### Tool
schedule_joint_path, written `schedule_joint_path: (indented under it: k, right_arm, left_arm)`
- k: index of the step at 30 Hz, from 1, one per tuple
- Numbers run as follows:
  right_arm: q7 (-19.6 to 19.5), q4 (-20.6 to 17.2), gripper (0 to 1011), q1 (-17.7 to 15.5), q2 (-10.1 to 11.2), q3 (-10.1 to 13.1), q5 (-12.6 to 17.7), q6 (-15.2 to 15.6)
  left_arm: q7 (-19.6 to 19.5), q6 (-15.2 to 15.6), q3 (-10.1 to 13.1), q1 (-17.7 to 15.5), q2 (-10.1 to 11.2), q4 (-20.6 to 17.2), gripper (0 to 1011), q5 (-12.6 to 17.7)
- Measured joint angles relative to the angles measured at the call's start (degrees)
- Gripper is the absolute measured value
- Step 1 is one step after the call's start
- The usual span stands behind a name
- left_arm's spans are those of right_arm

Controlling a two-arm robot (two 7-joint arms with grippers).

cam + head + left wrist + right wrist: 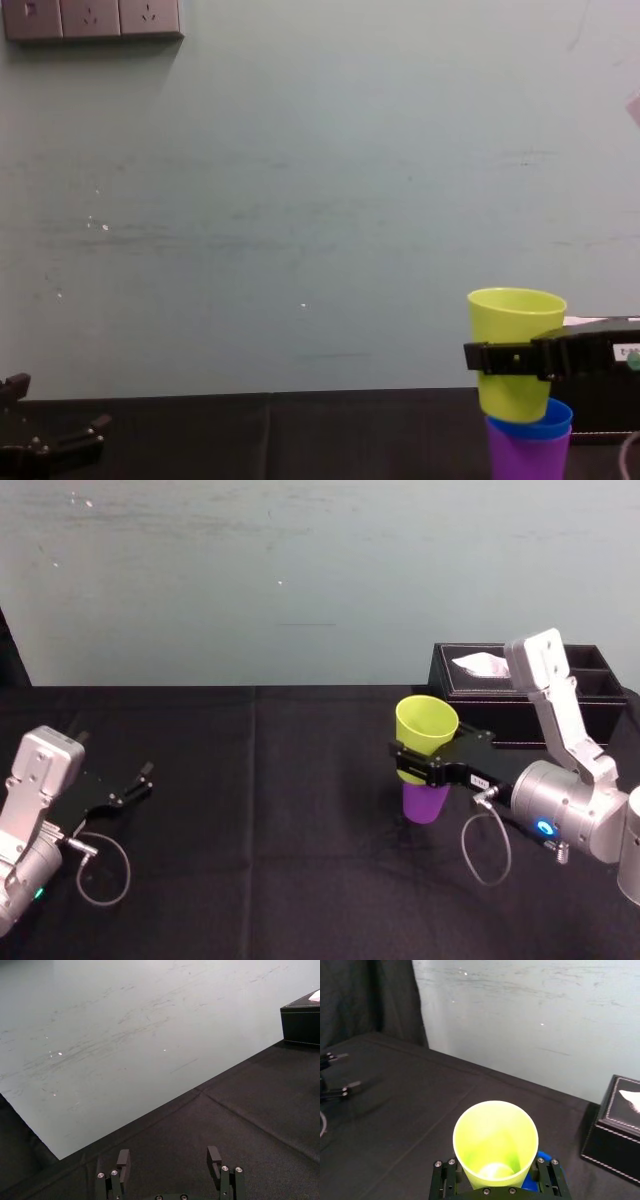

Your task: Stack the three plastic cups sequentially using one hand.

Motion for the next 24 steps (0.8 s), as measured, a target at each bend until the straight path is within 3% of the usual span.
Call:
schedule_joint_path:
  k: [10, 24]
  right_arm:
    - [-1.2, 3.5, 724, 1.4, -0.7, 0.6, 0.0, -2.8]
    - [-1.2, 6.3, 723, 2.6, -1.1, -0.1, -1.3, -3.9]
  left_arm:
    - [0.0, 0.0, 0.0, 0.0, 0.0, 0.0, 1000, 0.0]
    - [0.0, 0.0, 0.0, 0.0, 0.0, 0.0, 1000, 0.0]
